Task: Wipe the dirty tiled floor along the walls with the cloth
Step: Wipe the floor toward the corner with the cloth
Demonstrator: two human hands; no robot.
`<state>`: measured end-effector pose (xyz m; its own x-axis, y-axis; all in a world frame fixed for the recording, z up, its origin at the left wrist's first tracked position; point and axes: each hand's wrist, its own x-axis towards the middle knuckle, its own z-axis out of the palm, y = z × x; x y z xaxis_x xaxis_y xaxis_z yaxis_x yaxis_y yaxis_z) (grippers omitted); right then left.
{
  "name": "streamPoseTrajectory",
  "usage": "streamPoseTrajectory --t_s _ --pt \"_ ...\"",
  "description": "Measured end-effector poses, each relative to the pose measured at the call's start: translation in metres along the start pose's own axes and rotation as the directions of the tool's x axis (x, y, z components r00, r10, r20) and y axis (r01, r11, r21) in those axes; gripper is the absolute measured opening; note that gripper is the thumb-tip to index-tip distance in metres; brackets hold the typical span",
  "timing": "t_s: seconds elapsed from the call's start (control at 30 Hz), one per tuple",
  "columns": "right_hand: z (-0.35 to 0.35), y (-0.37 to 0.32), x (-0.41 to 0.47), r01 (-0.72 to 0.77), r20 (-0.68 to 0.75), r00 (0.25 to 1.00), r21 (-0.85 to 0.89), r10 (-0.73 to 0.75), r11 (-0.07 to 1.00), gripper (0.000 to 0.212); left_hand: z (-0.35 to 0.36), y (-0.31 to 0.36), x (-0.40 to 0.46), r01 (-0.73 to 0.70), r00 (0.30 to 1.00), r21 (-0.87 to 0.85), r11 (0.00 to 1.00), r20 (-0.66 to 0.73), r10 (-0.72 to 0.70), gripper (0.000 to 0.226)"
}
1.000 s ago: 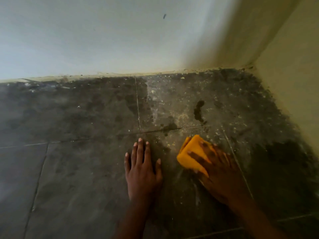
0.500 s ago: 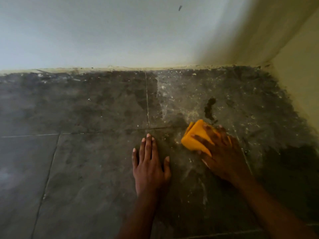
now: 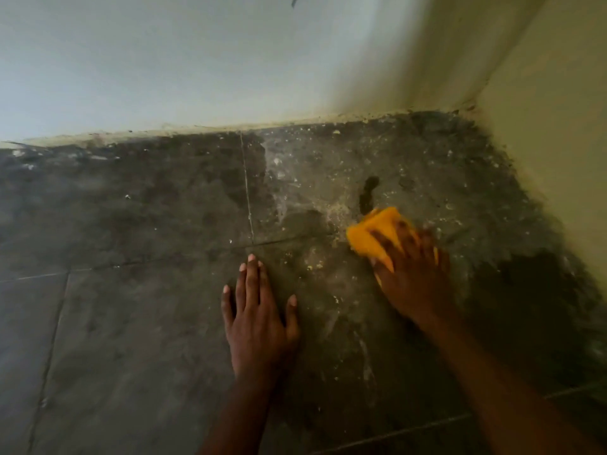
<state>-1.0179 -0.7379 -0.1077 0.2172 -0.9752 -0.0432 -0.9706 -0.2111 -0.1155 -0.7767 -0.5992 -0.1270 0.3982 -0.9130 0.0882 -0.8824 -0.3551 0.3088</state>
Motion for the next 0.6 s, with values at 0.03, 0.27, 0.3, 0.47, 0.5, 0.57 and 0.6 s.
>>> streamPoseTrajectory --t_s 0.03,0.27,0.3,0.47,0.5,0.57,0.6 --pt "0.001 -0.009 0.025 -0.092 -0.021 0.995 0.055 0.093 0.994 0.065 0.000 0.001 0.003 0.000 1.000 0.005 1.000 -0.005 0.000 0.081" --pt "0.018 -0.077 -0.005 0.221 -0.013 0.975 0.040 -0.221 0.974 0.061 0.000 -0.001 -0.002 -0.003 1.000 0.004 1.000 0.012 0.003 0.079" --pt "0.016 -0.066 -0.026 0.248 0.018 0.968 0.036 -0.249 0.968 0.062 -0.002 0.000 -0.001 0.001 1.000 0.004 1.000 0.008 -0.001 0.079" --pt "-0.005 -0.009 0.008 -0.138 0.024 0.990 0.057 0.137 0.989 0.060 -0.003 0.001 0.000 -0.007 1.000 -0.005 1.000 0.009 0.007 0.078" --pt "-0.003 -0.016 0.033 -0.224 0.019 0.975 0.118 0.223 0.967 0.061 0.000 0.000 0.000 -0.006 1.000 0.001 1.000 0.009 0.006 0.078" --pt "0.000 -0.048 0.068 -0.283 0.022 0.959 0.185 0.283 0.941 0.061 0.003 0.000 -0.003 -0.003 1.000 0.004 1.000 0.012 0.003 0.078" --pt "0.003 -0.067 0.074 -0.243 0.029 0.970 0.187 0.242 0.952 0.062 0.004 0.000 -0.004 -0.001 1.000 0.005 1.000 0.013 0.001 0.078"
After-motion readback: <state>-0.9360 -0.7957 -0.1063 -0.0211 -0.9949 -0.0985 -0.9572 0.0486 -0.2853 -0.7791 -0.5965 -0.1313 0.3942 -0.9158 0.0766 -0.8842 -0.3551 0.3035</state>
